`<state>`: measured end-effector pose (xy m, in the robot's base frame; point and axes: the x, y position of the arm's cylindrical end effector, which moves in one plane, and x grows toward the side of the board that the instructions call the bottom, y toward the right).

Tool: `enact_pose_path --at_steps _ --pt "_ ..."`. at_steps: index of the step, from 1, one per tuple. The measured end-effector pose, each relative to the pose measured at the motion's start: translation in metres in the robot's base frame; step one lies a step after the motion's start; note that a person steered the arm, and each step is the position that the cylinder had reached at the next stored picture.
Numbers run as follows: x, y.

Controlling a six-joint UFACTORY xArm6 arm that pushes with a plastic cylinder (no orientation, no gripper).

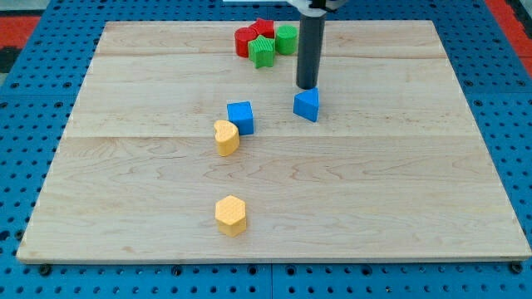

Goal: Move the yellow blocks and blue blocks closer to form a group

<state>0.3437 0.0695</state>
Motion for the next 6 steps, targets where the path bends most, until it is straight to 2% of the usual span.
enact_pose_path --at_steps 1,2,4,6 --pt "0.029 0.002" --pt "0.062 -0.029" --pt "0.064 0.005" --pt "0.098 0.008"
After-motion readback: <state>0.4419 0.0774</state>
